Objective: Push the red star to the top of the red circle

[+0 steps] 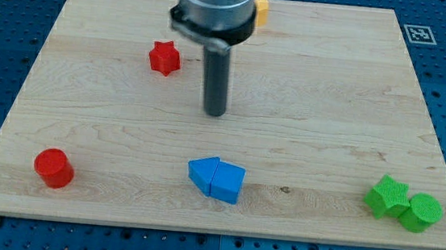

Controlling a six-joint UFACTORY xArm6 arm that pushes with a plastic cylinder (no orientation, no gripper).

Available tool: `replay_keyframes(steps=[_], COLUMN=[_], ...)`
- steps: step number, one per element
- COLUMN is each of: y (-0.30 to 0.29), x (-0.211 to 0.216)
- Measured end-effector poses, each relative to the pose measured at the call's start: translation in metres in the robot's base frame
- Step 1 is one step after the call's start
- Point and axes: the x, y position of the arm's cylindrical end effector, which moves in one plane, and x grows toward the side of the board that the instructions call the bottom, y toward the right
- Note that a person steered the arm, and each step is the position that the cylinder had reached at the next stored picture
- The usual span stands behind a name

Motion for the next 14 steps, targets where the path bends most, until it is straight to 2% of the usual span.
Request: replay_keyframes(steps=[1,2,4,5,8,10,14], y=[0.005,-0.011,-0.092,-0.095,-0.102,-0.133,-0.137], x=[-0.057,-0.096,-0.106,-0.102,-0.047,-0.059,0.059])
